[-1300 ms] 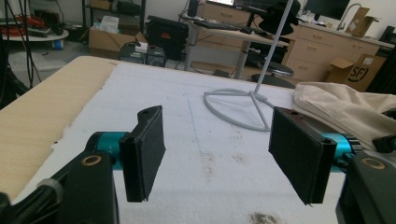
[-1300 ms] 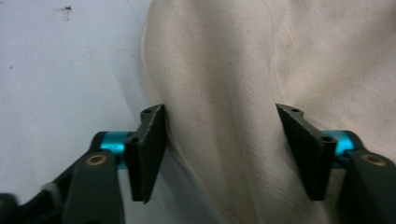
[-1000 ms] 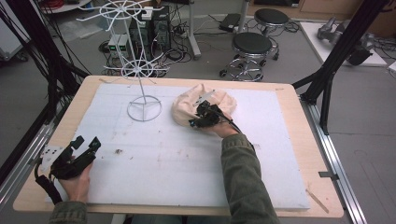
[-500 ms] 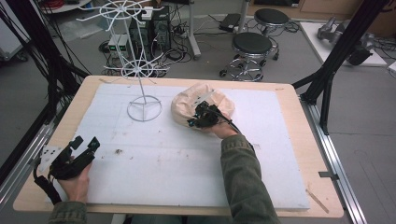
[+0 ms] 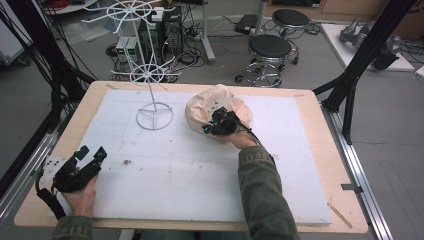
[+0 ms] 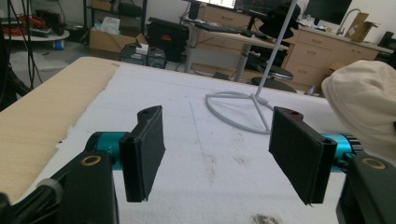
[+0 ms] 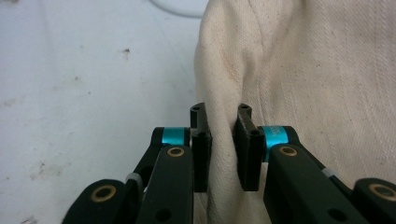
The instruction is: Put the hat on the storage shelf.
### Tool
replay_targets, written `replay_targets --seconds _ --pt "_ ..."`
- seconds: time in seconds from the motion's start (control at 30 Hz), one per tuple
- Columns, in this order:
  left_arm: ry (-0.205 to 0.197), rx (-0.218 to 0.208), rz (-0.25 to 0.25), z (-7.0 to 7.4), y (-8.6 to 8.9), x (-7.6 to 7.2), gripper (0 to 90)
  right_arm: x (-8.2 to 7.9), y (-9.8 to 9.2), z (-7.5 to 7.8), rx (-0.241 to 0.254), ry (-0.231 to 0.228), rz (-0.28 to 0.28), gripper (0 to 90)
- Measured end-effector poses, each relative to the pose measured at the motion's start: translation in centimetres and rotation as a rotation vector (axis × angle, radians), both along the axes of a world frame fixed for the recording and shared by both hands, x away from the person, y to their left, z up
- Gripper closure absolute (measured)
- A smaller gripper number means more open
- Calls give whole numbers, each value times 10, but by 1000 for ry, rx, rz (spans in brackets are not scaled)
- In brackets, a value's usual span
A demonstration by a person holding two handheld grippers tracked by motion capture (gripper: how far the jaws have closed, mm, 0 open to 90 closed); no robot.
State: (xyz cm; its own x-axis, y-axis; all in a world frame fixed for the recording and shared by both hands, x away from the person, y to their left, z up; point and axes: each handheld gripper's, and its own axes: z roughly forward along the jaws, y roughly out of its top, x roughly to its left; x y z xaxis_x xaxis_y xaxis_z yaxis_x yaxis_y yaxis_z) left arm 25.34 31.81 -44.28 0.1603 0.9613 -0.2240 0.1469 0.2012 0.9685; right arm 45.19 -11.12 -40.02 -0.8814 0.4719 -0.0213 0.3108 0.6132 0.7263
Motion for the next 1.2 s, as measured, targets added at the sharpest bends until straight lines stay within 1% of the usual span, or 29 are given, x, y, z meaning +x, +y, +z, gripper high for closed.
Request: replay_targets --seconds 0.03,0.07,0.1,0.13,0.2,0.23,0.27,0.3,0.33,0.37,0.4,0.43,0.47,0.53,0.57,0.6,0.67,0.7,0.73,0.87,0.93,1.0,1.03,1.07,1.13,1.17,1.2 --pt "-1 0 -1 0 0 0 356 -2 -3 6 21 -13 -4 791" --pt "-1 0 -1 0 0 0 356 -2 -3 6 21 -13 -4 791" --pt "0 1 -2 0 0 0 356 -4 -5 10 29 -22 -4 791" --pt "0 0 -4 0 -1 0 355 -7 -8 17 55 -38 7 791" --pt "1 0 -5 0 -1 0 356 -11 -10 24 86 -57 5 790" --pt "1 0 -5 0 -1 0 355 -11 -10 24 86 -57 5 790" --pt "1 0 -5 0 -1 0 355 -12 -11 27 102 -66 12 790" --pt "1 0 -5 0 -1 0 356 -17 -12 34 136 -74 21 789" --pt "1 -1 -6 0 -1 0 356 -18 -13 38 152 -86 26 789" --pt "1 -1 -6 0 -1 0 356 -18 -13 38 152 -86 26 789" --pt "1 -1 -6 0 -1 0 356 -22 -14 44 191 -96 32 788" --pt "1 -1 -6 0 -1 0 355 -22 -14 44 191 -96 32 788" --pt "3 -1 -7 0 -1 0 356 -25 -16 50 227 -119 39 787" --pt "2 -2 -7 0 -1 0 356 -27 -18 55 265 -135 43 786" --pt "2 -1 -7 0 -1 0 356 -27 -18 55 265 -135 43 786" --pt "2 -2 -7 0 0 0 355 -29 -21 61 301 -151 45 786" --pt "4 -2 -6 0 0 0 355 -31 -25 65 340 -150 46 786" --pt "3 -2 -6 0 0 0 355 -31 -25 65 340 -150 46 786" --pt "3 -2 -6 0 0 0 356 -33 -29 69 372 -158 44 786" --pt "4 -4 -7 0 0 0 355 -35 -37 77 429 -185 36 786" --pt "4 -5 -6 0 -1 0 356 -37 -40 81 467 -192 35 786" --pt "4 -4 -9 0 -1 0 355 -40 -42 86 506 -197 46 786" --pt "4 -4 -9 0 -1 0 356 -40 -42 86 506 -197 46 786" --pt "4 -3 -8 0 -1 0 356 -40 -42 89 538 -202 56 786" --pt "3 -3 -8 0 -1 0 356 -42 -43 93 562 -218 59 786" --pt "3 -3 -8 0 -1 0 356 -42 -43 93 562 -218 59 786" --pt "3 -4 -8 0 -1 0 356 -44 -43 95 583 -222 61 787"
